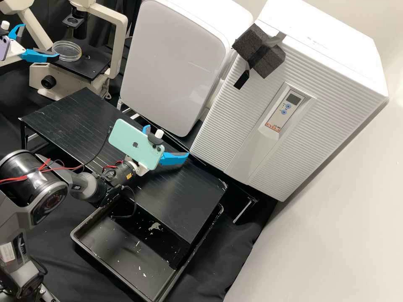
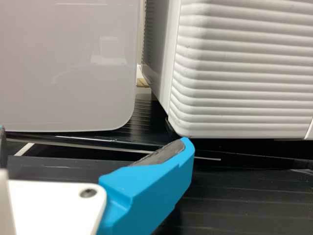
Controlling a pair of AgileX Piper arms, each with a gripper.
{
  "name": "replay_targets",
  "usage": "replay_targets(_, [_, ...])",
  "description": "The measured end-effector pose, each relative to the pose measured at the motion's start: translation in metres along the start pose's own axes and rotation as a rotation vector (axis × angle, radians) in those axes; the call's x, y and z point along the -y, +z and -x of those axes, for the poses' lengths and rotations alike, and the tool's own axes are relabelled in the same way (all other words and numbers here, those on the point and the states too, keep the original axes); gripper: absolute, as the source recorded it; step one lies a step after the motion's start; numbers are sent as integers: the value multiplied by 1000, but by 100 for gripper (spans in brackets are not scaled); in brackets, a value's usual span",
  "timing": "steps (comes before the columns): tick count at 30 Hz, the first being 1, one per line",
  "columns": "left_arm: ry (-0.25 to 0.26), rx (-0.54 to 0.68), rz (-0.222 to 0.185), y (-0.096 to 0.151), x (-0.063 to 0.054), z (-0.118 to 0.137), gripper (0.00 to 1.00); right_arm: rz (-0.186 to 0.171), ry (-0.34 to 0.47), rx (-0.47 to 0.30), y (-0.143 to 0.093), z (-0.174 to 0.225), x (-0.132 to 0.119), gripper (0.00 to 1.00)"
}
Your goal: Place the petri dish on the bench
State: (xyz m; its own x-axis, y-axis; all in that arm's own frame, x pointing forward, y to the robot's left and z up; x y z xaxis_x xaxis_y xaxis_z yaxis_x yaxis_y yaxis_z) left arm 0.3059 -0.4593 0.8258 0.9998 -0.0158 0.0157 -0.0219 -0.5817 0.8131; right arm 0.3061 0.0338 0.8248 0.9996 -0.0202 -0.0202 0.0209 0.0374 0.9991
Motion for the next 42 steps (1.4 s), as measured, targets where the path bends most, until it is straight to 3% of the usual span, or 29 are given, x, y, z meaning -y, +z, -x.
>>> replay_targets(13, [-4, 12, -7, 2, 1, 0, 100, 0, 0, 0, 0, 0, 0, 100])
replay_targets(16, [-8, 35, 7, 7, 2, 0, 100, 0, 0, 0, 0, 0, 0, 100])
replay_targets(23, [18, 113, -24, 18, -4, 0, 100, 0, 0, 0, 0, 0, 0, 100])
replay_targets(31, [80, 57, -55, -9, -18, -12, 100, 0, 0, 0, 0, 0, 0, 100])
replay_targets(36, [73, 41, -22, -18, -15, -20, 100, 0, 0, 0, 0, 0, 0, 100])
replay_targets(42, [61, 95, -43, -12, -13, -24, 100, 0, 0, 0, 0, 0, 0, 100])
